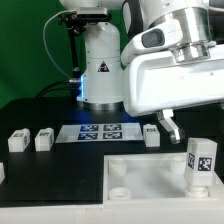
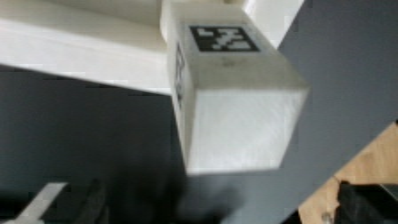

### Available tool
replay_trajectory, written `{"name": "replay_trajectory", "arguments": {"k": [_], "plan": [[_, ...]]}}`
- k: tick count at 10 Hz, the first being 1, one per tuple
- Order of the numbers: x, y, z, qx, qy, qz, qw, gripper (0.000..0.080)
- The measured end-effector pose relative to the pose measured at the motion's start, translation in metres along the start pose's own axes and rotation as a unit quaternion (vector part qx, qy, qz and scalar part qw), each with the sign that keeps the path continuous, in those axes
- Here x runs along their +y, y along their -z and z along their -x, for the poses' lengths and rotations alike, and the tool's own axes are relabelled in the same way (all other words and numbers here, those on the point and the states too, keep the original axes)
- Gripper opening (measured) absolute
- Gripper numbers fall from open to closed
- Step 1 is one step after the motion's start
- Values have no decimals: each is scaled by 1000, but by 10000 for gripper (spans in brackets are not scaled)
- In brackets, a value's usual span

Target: Assemble one leg

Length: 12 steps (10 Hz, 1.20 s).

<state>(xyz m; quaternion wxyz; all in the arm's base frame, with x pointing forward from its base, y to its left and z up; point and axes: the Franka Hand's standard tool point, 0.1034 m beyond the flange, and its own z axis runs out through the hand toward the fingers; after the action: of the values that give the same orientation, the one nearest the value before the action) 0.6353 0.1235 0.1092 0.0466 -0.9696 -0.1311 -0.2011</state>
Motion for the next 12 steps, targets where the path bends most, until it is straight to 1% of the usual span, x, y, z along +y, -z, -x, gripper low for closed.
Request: {"name": "replay_trajectory", "arguments": {"k": [1, 2, 3, 4, 5, 6, 10, 12], "plan": [[-4, -2, 4, -60, -8, -10, 998, 649], [-6, -2, 2, -102, -8, -17, 995, 649], [-5, -2, 7, -173, -12, -27, 984, 649], [-1, -6, 2, -193, -13, -31, 981, 649], [-1, -9, 10, -233, -12, -41, 972, 649], [7, -17, 3, -200, -4, -39, 979, 649], [7, -18, 5, -199, -5, -39, 979, 649], [13, -26, 10, -202, -13, -36, 979, 649]]}}
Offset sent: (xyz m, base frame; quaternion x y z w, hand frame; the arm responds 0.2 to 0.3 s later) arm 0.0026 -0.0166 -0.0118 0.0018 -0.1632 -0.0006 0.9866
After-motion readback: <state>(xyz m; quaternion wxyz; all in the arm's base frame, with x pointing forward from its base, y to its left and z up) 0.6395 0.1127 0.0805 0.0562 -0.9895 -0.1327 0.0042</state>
